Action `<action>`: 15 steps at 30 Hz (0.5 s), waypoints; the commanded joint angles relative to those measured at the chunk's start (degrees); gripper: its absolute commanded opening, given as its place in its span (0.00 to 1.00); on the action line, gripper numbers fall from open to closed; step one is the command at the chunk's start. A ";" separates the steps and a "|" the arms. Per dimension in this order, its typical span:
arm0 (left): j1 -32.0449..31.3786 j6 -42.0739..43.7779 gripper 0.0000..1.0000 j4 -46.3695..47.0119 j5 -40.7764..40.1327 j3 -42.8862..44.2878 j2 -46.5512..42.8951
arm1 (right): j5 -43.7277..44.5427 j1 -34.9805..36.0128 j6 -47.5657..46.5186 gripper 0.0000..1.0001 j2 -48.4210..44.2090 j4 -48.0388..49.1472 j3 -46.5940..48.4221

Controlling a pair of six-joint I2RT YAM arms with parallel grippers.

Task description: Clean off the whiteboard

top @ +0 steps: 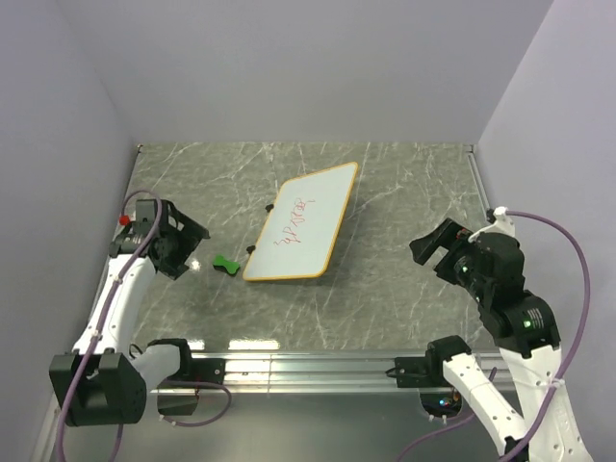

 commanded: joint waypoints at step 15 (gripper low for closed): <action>-14.91 -14.76 0.82 0.72 -10.76 6.91 24.84 | -0.72 1.29 -4.05 1.00 4.54 -3.01 3.07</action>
